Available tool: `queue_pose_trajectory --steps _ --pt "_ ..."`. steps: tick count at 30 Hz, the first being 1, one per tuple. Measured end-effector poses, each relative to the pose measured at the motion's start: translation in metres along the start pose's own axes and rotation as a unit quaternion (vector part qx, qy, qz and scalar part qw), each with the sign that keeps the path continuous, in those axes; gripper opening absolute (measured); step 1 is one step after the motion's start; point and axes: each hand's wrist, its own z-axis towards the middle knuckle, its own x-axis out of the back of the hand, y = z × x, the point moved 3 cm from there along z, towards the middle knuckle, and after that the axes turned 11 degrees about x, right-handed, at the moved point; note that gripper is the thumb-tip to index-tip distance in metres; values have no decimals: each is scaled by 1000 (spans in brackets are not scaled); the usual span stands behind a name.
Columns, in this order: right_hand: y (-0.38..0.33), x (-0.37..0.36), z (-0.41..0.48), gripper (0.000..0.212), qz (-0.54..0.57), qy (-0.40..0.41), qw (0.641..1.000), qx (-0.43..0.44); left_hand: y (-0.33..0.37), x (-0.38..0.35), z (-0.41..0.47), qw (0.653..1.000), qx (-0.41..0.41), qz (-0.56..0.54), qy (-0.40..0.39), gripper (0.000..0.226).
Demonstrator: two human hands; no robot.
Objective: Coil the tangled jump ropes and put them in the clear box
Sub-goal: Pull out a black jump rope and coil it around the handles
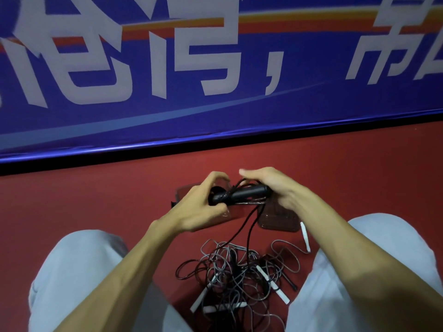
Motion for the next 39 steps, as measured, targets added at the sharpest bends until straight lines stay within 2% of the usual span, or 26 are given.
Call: queue_pose_trajectory --steps 2,4,6,9,12,14,18,21,24,28,30,32,34,37,39 --pt "0 -1 1 29 115 23 993 -13 1 8 0 995 18 -100 -8 54" --pt "-3 -4 -1 31 199 35 979 -10 5 13 1 975 46 -217 -5 54" --pt "-3 -10 0 30 218 11 976 3 8 15 2 948 74 -308 -3 59" --pt "-1 -20 -1 31 169 -65 983 10 7 17 5 937 78 -337 35 47" --pt "4 -30 -4 31 -18 -162 986 20 4 15 7 937 104 -330 58 23" --pt "12 -34 -5 18 -140 -210 968 15 0 11 9 936 133 -321 55 11" --pt "22 -22 -5 9 -348 -229 909 -12 -9 11 14 955 150 -254 37 18" --pt "19 -13 -7 18 -376 -205 904 2 -13 14 15 958 147 -240 60 10" --pt "13 -8 -7 24 -413 -188 889 58 -20 14 16 955 154 -239 82 23" --pt "0 -10 -10 23 -421 -191 872 156 -31 19 19 972 136 -168 96 28" --pt "-8 -14 -12 23 -442 -178 845 243 -35 19 21 982 128 -118 74 31" --pt "-11 -17 -14 21 -484 -165 799 318 -35 16 20 990 121 -62 40 41" --pt "-14 -17 -18 23 -514 -147 771 346 -34 13 18 992 115 -43 -5 46" --pt "-19 -17 -23 26 -539 -115 743 380 -35 6 19 991 114 -39 -56 28" --pt "-22 -14 -25 18 -544 -77 729 408 -36 3 19 992 110 1 -64 22"
